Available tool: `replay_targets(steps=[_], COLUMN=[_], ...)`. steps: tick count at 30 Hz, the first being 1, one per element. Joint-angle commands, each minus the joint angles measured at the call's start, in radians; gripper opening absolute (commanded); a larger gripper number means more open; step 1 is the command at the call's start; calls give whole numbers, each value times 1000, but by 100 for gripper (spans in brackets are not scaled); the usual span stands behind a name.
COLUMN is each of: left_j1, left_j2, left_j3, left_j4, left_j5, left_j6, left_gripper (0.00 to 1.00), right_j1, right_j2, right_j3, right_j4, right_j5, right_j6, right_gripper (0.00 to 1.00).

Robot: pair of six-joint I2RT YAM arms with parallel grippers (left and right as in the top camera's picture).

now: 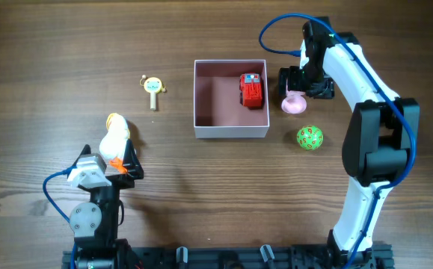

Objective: Pack container

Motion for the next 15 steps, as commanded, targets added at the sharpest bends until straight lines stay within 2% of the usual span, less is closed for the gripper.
replay_targets(steps=[1, 15], left_j1=[-8, -8], left_j2=[-6, -6], left_j3=[-6, -6], left_j4=[3, 3], left_j5=[-13, -13], left_j6=[20, 20], left_gripper=[100, 100], right_j1=[4, 4], right_j2=[23, 24], right_j3=[-13, -13], right_j4=[1, -7], right_j5=[19, -31], right_j6=[-6, -40], right_gripper=[99, 99])
